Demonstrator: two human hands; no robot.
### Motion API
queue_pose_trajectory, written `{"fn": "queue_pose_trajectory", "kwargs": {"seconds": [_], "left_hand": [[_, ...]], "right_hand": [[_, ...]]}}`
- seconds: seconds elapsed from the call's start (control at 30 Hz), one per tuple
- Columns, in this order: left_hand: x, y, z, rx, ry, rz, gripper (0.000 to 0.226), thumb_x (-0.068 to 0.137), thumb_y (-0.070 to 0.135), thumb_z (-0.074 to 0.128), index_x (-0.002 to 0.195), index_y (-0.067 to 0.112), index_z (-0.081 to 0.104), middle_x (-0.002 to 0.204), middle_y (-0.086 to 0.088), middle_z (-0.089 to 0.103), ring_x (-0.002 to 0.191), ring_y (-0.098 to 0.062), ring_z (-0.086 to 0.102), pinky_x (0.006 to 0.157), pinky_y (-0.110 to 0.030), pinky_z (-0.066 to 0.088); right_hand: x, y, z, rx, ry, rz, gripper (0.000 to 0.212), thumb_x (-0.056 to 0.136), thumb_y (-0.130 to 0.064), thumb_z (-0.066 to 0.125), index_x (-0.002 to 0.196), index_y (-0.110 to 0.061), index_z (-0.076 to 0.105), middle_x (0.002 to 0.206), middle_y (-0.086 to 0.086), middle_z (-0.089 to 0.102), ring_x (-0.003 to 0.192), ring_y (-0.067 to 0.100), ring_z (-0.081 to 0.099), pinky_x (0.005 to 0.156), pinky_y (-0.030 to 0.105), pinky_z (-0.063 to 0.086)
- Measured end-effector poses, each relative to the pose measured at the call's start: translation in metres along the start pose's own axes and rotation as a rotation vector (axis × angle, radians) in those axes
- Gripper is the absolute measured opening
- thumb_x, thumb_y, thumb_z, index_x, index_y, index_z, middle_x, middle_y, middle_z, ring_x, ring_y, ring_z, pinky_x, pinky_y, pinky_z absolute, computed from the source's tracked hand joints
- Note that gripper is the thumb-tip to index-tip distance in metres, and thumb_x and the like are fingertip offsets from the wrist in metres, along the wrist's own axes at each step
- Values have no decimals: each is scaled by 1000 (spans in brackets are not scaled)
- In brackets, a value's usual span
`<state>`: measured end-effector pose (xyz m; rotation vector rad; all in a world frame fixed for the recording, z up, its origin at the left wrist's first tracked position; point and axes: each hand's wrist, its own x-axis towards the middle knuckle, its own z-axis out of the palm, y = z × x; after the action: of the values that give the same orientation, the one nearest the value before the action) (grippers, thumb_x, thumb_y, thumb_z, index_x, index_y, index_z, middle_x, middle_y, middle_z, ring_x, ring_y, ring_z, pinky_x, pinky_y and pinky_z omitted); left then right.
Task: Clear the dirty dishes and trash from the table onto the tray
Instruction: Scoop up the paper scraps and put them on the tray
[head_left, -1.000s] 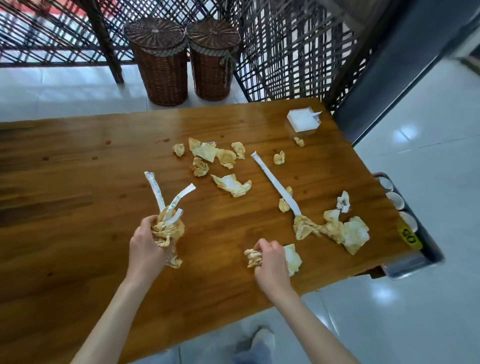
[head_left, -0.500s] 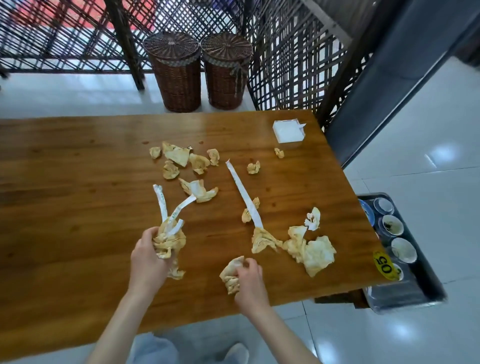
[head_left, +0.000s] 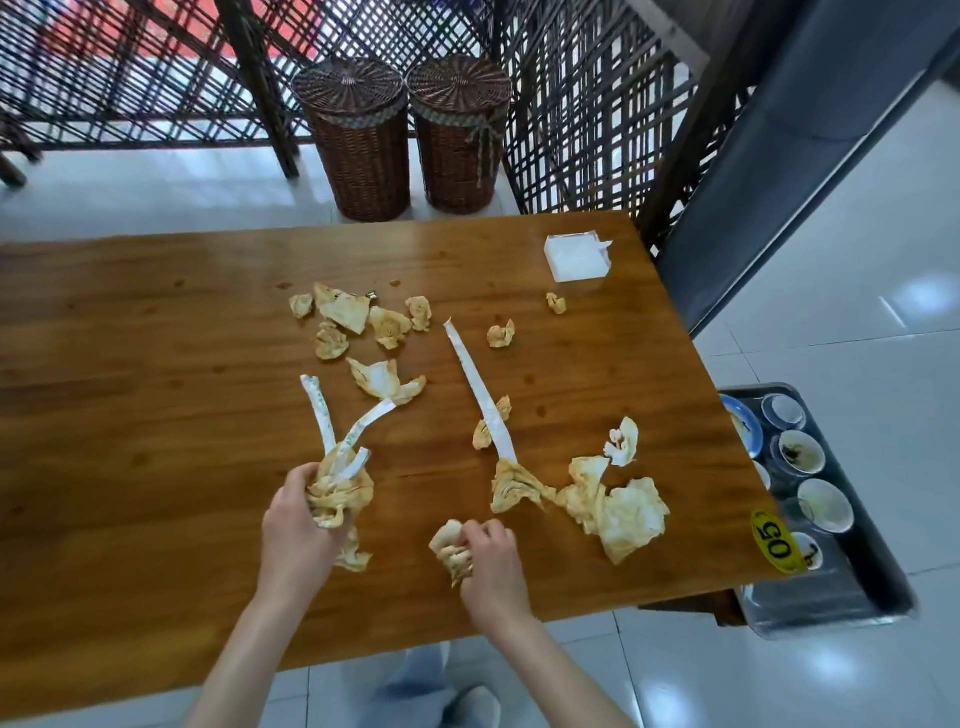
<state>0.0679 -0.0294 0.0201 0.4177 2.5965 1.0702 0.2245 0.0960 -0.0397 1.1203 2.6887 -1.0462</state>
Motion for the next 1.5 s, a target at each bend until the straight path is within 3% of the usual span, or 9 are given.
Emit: {"fn": "queue_pose_trajectory", "kwargs": {"seconds": [0.07,0.23,0.43,0.53,0.63,0.83,1.2,1.3,1.5], "left_hand": [[3,1,1,5,-8,-2,57,75,11,77,125,13,50,110,-6,61,98,-22,57,77,-35,49],[13,8,5,-2,-17,28,55,75,10,76,124,14,51,110,-5,61,99,-21,56,80,-37,49],[33,19,7,-35,-56,51,58,74,3,75,124,16,50,111,-3,60,98,-18,55,73,-28,46],[39,19,4,-25,-58,77,57,74,1,75,123,16,51,108,-2,59,95,-18,54,75,-30,44],[45,23,3,-35,-58,97,58,72,0,76,122,15,51,106,-2,59,95,-18,53,75,-31,42],[48,45,5,-97,9,126,62,68,-1,79,123,16,52,104,0,58,94,-17,53,77,-30,41],[35,99,45,-128,-61,194,67,67,-4,79,126,13,50,112,-8,59,103,-23,54,87,-41,49],[26,112,60,-124,-56,206,67,68,-4,78,126,12,50,114,-10,59,106,-27,55,90,-45,49],[-5,142,101,-143,17,197,64,69,-3,78,124,14,51,113,-4,58,102,-20,51,85,-35,44]], "right_hand": [[11,5,-15,21,95,29,38,81,3,55,103,-27,50,104,-8,46,96,9,39,74,14,37],[42,20,-46,-98,159,140,71,79,0,65,137,-23,32,123,-3,44,112,18,40,90,26,42],[62,19,-49,-270,53,146,44,83,-2,64,121,-23,55,146,5,30,122,25,41,94,32,46],[65,15,-47,-278,40,167,43,88,-8,58,126,-28,51,126,2,51,112,21,45,87,30,47],[65,11,-45,-299,66,173,38,90,-9,56,123,-27,51,113,2,54,105,20,45,82,29,48],[72,14,-60,-153,87,243,40,86,-10,60,116,-35,53,111,-4,53,109,17,44,84,29,50],[73,41,-112,21,213,234,62,76,7,56,122,-34,53,109,-6,49,110,14,40,84,19,40],[70,55,-124,58,242,246,62,76,7,60,121,-36,54,118,-7,48,118,11,37,91,19,40],[55,93,-168,15,288,103,55,75,7,56,113,-33,57,112,-10,50,108,9,40,85,15,44]]}}
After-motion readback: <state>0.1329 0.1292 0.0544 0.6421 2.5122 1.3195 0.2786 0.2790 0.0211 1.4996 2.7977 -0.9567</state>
